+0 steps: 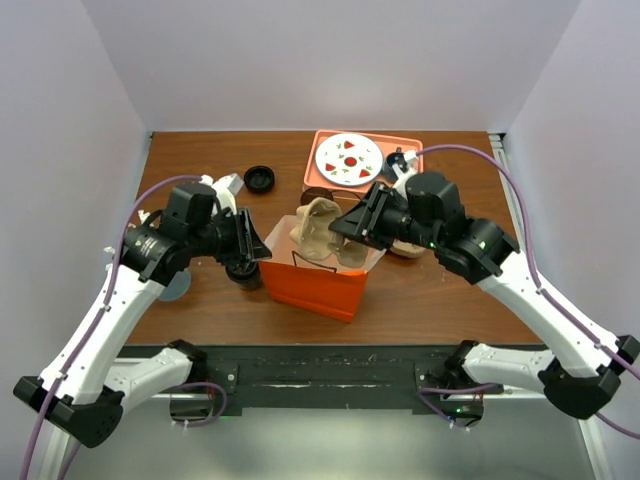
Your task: Pack the takeout coffee
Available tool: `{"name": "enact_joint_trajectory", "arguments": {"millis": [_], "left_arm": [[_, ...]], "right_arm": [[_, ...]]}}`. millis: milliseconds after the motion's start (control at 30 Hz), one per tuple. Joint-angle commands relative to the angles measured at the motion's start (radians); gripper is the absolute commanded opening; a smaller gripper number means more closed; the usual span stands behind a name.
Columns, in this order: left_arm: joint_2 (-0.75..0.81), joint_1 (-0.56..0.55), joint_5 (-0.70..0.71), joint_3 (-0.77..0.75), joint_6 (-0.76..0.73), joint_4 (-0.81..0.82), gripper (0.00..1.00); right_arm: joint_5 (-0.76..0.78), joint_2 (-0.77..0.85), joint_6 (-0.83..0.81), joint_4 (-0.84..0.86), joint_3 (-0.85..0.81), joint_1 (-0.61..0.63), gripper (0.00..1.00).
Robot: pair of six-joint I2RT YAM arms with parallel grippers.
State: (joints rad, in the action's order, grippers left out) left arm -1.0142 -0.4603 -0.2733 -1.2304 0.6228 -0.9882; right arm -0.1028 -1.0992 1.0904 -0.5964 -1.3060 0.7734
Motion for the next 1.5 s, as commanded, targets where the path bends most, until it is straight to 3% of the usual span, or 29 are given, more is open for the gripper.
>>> {"name": "enact_joint_trajectory", "arguments": {"millis": [0, 333, 467, 600, 800, 967, 1467], "left_arm": [[0.055, -0.001, -0.073, -0.003, 0.081, 0.069, 0.36], [0.143, -0.001, -0.199, 0.065, 0.195, 0.138, 0.37], [0.149, -0.001, -0.141, 0.042, 0.146, 0.073, 0.53], [0.086, -0.001, -0.043, -0.07, 0.072, -0.02, 0.57], [0.025, -0.001, 0.008, -0.104, 0.026, 0.023, 0.55], [-0.009, -0.001, -0.036, -0.081, -0.017, 0.095, 0.49], [0.026, -0.001, -0.155, 0.028, -0.051, 0.22, 0.47]], "right_arm": [[0.08, -0.07, -0.061, -0.209, -0.151, 0.004, 0.39], [0.065, -0.175, -0.115, -0.399, -0.328, 0.004, 0.37], [0.02, -0.202, -0.155, -0.419, -0.36, 0.004, 0.36], [0.0, -0.237, -0.188, -0.482, -0.398, 0.006, 0.35], [-0.008, -0.235, -0.167, -0.502, -0.384, 0.007, 0.34], [0.015, -0.24, -0.15, -0.51, -0.38, 0.021, 0.33], [0.124, -0.32, -0.122, -0.58, -0.447, 0.084, 0.33]]}}
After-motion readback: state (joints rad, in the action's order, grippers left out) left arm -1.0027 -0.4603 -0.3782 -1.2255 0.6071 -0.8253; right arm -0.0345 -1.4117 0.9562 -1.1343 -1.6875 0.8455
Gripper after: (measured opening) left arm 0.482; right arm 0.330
